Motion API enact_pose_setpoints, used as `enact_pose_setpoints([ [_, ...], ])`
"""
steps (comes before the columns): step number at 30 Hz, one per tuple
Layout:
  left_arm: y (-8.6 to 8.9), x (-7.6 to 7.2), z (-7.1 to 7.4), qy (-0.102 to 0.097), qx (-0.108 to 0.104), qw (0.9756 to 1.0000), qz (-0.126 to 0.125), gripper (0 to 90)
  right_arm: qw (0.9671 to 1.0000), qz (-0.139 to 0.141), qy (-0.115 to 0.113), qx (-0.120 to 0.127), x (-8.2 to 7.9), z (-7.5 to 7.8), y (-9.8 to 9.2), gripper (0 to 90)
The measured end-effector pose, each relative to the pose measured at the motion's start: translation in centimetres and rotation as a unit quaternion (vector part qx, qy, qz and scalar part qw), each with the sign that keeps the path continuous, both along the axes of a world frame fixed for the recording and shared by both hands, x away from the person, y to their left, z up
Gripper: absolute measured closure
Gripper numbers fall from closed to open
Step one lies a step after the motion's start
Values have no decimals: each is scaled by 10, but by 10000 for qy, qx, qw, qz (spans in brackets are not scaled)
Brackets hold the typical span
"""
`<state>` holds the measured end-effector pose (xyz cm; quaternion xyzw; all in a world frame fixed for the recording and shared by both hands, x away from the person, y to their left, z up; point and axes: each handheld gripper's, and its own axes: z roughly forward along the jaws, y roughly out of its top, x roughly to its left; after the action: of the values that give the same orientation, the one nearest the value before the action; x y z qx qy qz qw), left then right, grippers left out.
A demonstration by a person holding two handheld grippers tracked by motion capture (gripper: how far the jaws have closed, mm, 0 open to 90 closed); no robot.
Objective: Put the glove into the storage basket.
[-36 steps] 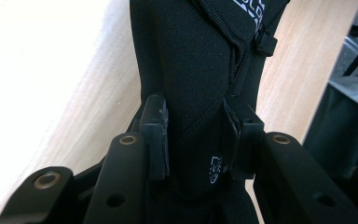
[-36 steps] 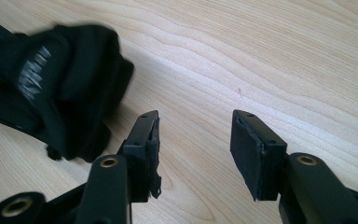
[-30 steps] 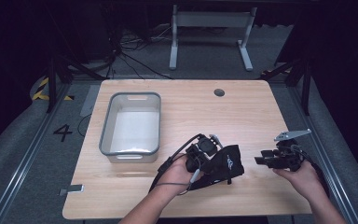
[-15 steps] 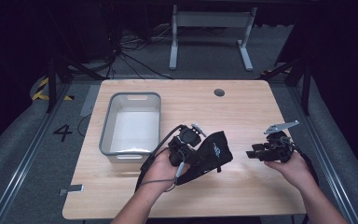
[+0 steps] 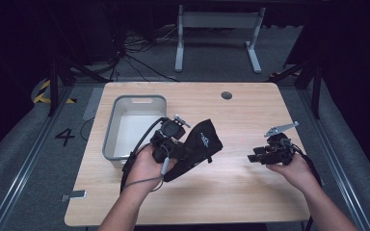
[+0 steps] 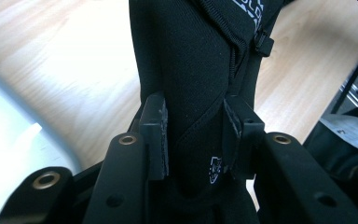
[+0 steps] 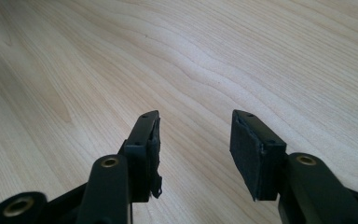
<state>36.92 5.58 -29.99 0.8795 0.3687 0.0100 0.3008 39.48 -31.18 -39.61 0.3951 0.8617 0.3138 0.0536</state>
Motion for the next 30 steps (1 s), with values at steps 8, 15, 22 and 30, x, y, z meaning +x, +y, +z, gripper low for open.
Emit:
enact_pose_setpoints([
  [8,30,14,10,19,-187,9990,404,650,10000,-51,21,-14,-2,-2,-3,530],
  [15,62,34,15,-15,-126,9955,942,649,9998,-187,70,-31,-7,-4,-8,529],
  [22,79,49,14,22,-122,9916,1287,649,9997,-239,81,-41,-9,-5,-11,529],
  [30,101,66,12,68,-231,9844,1741,649,9994,-324,84,-31,-13,-5,-17,528],
])
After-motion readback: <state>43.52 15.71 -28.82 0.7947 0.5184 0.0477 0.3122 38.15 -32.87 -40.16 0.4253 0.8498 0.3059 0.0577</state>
